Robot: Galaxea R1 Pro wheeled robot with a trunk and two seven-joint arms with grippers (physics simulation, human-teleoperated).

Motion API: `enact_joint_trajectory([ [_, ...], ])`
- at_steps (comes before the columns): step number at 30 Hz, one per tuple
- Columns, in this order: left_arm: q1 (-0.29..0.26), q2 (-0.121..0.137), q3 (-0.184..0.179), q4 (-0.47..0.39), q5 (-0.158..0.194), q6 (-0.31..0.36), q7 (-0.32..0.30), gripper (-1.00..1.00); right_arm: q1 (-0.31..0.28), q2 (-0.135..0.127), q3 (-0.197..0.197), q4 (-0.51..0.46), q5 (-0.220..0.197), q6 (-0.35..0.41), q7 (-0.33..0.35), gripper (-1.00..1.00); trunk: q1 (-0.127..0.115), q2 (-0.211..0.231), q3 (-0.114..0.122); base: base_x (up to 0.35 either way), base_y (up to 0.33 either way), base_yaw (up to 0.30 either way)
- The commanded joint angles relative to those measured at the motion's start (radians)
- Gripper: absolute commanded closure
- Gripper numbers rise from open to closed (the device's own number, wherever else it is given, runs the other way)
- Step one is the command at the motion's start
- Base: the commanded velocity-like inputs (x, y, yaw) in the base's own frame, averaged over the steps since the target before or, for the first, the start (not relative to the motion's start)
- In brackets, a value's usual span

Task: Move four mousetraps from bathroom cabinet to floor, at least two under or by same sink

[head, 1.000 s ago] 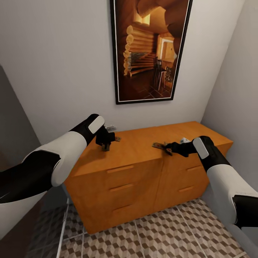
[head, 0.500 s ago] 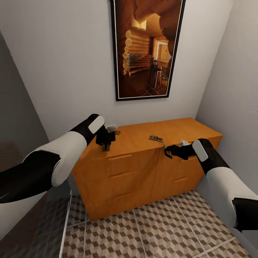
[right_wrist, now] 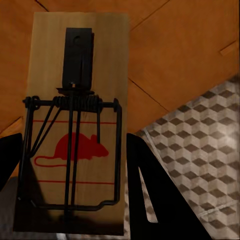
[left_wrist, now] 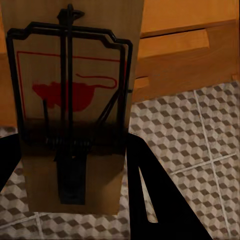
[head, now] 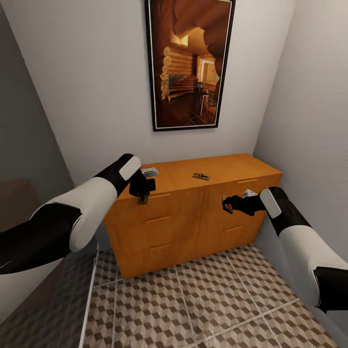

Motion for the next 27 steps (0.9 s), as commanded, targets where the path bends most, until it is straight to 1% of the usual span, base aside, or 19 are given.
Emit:
enact_joint_trajectory([
  [1, 0.000, 0.000, 0.000, 0.000, -0.003, 0.001, -0.002, 1.00, 0.000, 0.000, 0.000, 0.000, -0.003, 0.000, 0.000, 1.00, 0.000, 0.000, 0.000, -0.331, -0.114, 0.000],
  [22, 0.006, -0.001, -0.001, 0.008, -0.003, 0.004, -0.002, 1.00, 0.000, -0.001, -0.001, 0.000, -0.003, 0.000, 0.000, 1.00, 0.000, 0.000, 0.000, -0.331, -0.115, 0.000],
  [27, 0.026, -0.001, -0.001, 0.012, -0.003, 0.003, -0.002, 1.00, 0.000, -0.002, -0.002, 0.000, -0.003, 0.000, 0.000, 1.00, 0.000, 0.000, 0.000, -0.331, -0.115, 0.000],
])
